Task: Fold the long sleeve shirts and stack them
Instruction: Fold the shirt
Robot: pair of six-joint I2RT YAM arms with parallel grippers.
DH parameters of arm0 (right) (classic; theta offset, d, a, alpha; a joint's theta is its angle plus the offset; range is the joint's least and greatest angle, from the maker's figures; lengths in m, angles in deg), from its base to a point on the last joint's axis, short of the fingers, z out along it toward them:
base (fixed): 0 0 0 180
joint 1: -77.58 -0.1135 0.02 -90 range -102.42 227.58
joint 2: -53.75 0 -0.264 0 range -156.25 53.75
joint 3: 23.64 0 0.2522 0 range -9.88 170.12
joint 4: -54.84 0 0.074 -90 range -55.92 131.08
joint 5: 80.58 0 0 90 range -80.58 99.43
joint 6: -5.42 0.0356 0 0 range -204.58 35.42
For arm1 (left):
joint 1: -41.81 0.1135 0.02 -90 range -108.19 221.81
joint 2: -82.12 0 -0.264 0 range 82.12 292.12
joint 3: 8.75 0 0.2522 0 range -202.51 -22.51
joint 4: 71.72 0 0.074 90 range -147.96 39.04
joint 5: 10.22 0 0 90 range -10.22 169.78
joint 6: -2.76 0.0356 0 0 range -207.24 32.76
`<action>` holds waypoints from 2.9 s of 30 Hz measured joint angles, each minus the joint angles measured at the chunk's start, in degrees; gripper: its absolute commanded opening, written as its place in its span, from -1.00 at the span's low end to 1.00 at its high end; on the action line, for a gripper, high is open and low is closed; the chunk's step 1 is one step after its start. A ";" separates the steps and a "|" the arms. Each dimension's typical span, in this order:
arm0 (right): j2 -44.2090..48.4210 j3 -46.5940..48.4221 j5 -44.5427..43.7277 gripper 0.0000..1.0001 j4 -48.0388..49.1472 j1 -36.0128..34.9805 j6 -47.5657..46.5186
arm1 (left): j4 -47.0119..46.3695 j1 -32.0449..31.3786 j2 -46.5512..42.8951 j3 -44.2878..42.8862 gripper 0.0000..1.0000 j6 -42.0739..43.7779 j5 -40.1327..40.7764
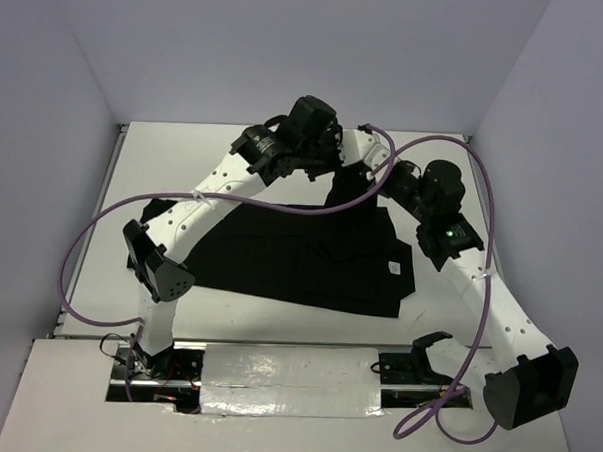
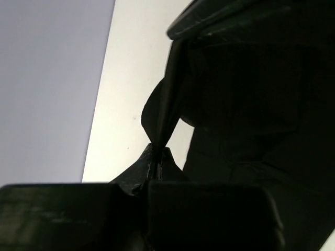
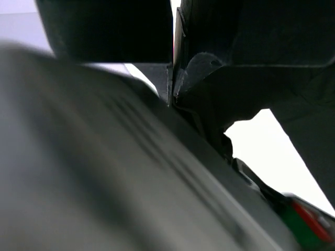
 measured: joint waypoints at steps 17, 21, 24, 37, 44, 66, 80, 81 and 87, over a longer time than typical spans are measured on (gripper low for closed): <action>6.47 3.06 17.05 -1.00 -22.18 2.38 -7.63 | 9.11 1.27 -8.20 13.57 -0.09 2.69 -23.41; 6.49 2.95 17.18 -1.00 -24.24 2.45 -7.54 | 8.63 1.95 -8.22 15.06 0.13 2.23 -24.79; 7.04 1.86 17.51 -1.00 -24.35 2.45 -7.06 | 6.86 2.51 -8.22 17.20 0.35 0.15 -25.33; 8.13 1.16 18.18 -1.00 -23.98 2.45 -5.11 | 3.21 3.72 -7.80 17.25 -1.00 -6.47 -30.77; 6.86 1.18 14.14 -1.00 -20.24 2.45 -4.22 | 1.31 4.09 -5.92 13.07 -1.00 -8.28 -25.42; 8.79 8.59 10.78 -1.00 -20.37 1.79 -7.04 | 9.09 0.26 -6.43 -2.12 -1.00 -2.23 -21.38; 19.50 10.19 15.69 -1.00 -29.66 0.66 -4.57 | 11.32 -8.41 -14.34 1.33 -1.00 -2.10 -16.92; 19.89 10.08 15.76 -1.00 -30.03 0.63 -4.26 | 11.37 -8.63 -14.56 1.95 -1.00 -2.27 -16.98; 20.63 7.39 15.61 -1.00 -30.69 0.55 -2.93 | 11.56 -8.74 -14.14 3.39 -1.00 -4.63 -15.47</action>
